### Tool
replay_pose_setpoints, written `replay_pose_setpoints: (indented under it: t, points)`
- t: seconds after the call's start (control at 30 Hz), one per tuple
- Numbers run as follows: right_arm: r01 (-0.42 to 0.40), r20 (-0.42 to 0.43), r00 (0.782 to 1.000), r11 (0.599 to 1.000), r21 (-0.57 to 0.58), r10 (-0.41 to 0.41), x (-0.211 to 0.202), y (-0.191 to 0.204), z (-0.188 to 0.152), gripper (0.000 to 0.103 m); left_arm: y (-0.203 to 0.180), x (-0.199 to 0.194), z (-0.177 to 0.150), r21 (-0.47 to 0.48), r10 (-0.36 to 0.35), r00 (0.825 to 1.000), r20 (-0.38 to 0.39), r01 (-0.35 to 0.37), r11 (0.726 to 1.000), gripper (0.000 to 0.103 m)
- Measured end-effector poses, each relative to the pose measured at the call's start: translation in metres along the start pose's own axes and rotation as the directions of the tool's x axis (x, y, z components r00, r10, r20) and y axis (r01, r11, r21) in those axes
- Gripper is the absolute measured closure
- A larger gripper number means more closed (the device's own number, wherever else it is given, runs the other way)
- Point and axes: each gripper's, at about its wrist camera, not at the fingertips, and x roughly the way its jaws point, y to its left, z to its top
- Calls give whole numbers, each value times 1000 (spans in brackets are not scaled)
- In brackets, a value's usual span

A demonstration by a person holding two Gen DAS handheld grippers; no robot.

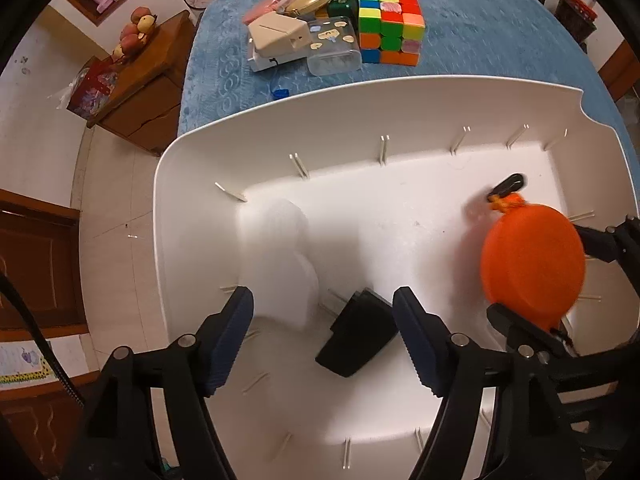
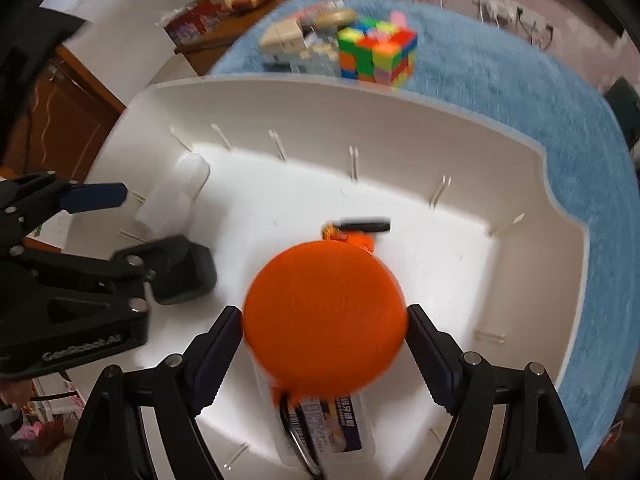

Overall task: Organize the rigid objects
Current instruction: 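Carry the cutout and the tape measure into the white tray and open both tools, then withdraw both tools from the tray back toward the remaining items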

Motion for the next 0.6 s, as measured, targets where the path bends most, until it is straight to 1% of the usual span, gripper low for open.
replay_pose_setpoints:
  t: [0.07, 0.23, 0.33, 0.47, 0.6]
  points:
    - [-1, 25, 1000, 1000, -16, 2, -9, 2, 1, 20, 2, -3, -2, -7, -11, 1000, 0, 11, 1000, 22]
    - [-9, 49, 999, 1000, -11, 9, -24, 3, 1, 20, 11, -12, -2, 3, -25, 999, 25, 25, 1000, 22]
    - [-28, 62, 998, 1000, 10, 28, -32, 1, 3, 20, 12, -20, 0, 16, -28, 998, 52, 27, 1000, 22]
    - [-30, 77, 997, 999, 26, 28, -40, 0, 10, 20, 15, -34, 4, 34, -20, 995, 98, 17, 999, 22]
    - [-26, 100, 995, 999, 37, 22, -55, -1, 15, 20, 25, -49, 12, 28, -25, 990, 138, 21, 999, 22]
